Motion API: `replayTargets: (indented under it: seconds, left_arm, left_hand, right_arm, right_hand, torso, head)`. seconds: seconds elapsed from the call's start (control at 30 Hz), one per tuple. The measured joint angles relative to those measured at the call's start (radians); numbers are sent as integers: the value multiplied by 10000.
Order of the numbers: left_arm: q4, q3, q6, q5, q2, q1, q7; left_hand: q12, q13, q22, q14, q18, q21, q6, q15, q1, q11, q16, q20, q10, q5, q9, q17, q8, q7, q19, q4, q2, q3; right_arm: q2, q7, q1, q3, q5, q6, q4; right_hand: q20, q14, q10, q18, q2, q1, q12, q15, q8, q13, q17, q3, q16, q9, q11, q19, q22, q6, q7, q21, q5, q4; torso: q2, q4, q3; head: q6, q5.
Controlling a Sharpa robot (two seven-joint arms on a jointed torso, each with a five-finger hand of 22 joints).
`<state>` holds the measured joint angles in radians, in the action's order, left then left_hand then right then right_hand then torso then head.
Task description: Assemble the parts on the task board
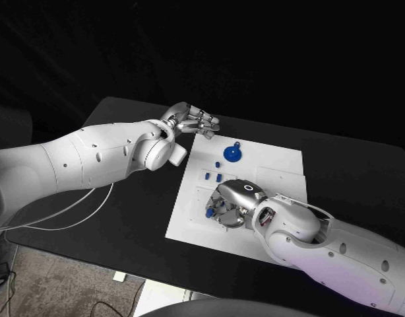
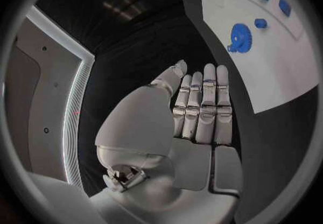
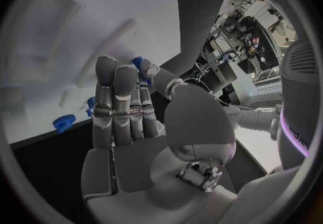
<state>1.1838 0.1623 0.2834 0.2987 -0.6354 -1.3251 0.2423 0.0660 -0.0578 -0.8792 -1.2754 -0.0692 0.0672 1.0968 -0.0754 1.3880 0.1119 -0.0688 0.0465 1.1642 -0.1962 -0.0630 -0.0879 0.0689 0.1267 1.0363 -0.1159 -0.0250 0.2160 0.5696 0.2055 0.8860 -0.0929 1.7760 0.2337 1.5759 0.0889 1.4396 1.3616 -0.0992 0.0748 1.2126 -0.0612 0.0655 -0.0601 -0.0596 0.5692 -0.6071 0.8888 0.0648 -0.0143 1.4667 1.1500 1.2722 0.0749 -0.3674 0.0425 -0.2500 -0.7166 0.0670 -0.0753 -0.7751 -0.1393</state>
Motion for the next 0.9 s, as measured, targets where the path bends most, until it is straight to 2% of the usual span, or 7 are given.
replayTargets:
  seconds: [0.63, 0.83, 0.9]
  left_arm:
    - [-3, 0, -20, 2, 3, 0, -12]
    - [-3, 0, -33, 2, 0, 0, -20]
    - [-3, 0, -38, 2, -1, 0, -24]
  left_hand:
    - [0, 0, -1, 0, 0, 0, 0, 0, 0, 0, 0, 0, 0, 0, 0, 0, 0, 0, 0, 0, 0, 0]
    - [0, 0, 23, 0, 0, 0, 0, 0, 0, 0, 0, 0, 0, 0, 0, 0, 0, 0, 0, 0, 0, 0]
    - [0, 0, 23, 0, 0, 0, 0, 0, 0, 0, 0, 0, 1, 0, 0, 0, 0, 0, 0, 0, 0, 0]
  right_arm:
    - [-89, 100, -11, -2, 43, -74, -137]
    - [-105, 132, -3, -4, 86, -81, -185]
    - [-104, 150, -4, 2, 105, -85, -208]
  right_hand:
    - [0, 0, 0, 0, -9, 12, 0, 0, -7, 0, 11, -25, -42, 0, 0, 0, -29, -17, -51, 77, 40, 25]
    - [0, 0, -140, -1, -9, 12, 0, 0, -7, 0, 6, -30, -42, 1, -85, 0, -44, -95, -11, 120, 40, 31]
    - [0, 0, -199, -1, -48, 42, 0, 0, -135, 0, -5, -70, -42, 180, -90, 0, -44, -93, 28, 119, 92, 71]
  torso:
    - [3, -8, 1]
    - [3, -3, 1]
    - [4, -3, 0]
  head:
    - [4, 30]
    - [-7, 40]
    - [-10, 39]
